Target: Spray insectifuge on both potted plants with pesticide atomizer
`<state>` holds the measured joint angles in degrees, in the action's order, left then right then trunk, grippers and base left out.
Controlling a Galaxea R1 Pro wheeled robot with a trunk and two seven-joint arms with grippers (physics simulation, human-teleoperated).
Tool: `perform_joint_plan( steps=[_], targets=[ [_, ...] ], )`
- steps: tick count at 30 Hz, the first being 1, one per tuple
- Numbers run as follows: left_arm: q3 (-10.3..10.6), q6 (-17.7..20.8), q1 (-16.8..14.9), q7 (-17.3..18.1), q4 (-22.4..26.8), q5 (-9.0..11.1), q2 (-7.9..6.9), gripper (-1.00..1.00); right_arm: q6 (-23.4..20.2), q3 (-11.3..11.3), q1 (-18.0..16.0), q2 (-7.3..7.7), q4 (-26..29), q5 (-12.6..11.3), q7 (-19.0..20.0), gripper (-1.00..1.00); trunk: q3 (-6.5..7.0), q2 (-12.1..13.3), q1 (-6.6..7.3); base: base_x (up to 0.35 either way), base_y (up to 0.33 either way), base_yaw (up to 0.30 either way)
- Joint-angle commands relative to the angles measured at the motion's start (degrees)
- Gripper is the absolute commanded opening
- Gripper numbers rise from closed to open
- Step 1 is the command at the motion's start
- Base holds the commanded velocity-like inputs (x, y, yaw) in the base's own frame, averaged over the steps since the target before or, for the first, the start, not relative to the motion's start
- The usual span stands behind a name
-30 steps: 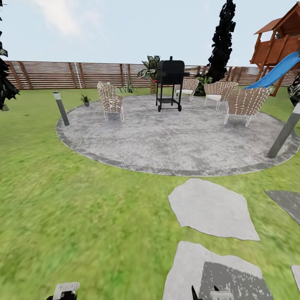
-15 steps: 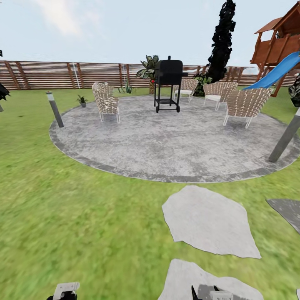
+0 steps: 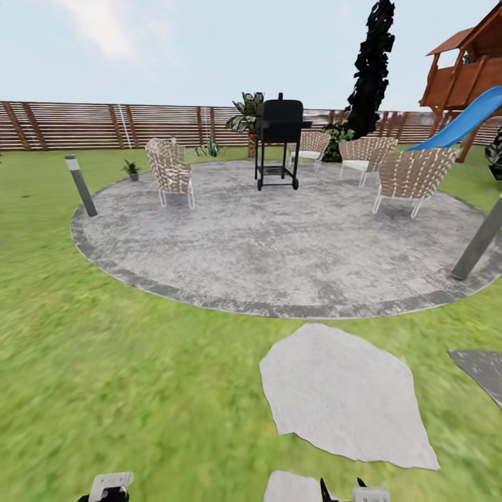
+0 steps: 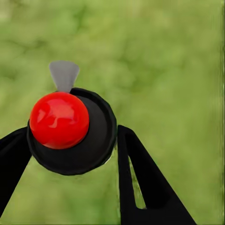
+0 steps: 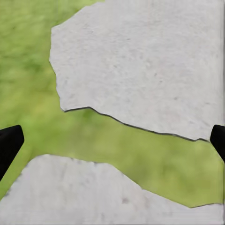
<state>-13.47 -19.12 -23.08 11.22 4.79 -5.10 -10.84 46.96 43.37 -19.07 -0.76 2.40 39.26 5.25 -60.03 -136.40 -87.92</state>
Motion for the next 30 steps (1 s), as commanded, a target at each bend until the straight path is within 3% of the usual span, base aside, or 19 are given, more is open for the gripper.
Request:
perform_joint_plan(
  steps=[1, 30],
  targets=[
    [-0.5, -0.2, 0.0, 0.2, 0.0, -0.5, -0.01, -1.00, 0.1, 0.5, 0.0, -0.03, 0.1, -0.1, 0.5, 1.00, -0.05, 0.0, -0.02, 0.300, -0.198, 0.058],
    [-0.5, -0.2, 0.0, 0.2, 0.0, -0.5, -0.02, -1.00, 0.1, 0.5, 0.0, -0.03, 0.0, -0.1, 0.5, 1.00, -0.05, 0.0, -0.02, 0.300, -0.198, 0.258]
  ],
)
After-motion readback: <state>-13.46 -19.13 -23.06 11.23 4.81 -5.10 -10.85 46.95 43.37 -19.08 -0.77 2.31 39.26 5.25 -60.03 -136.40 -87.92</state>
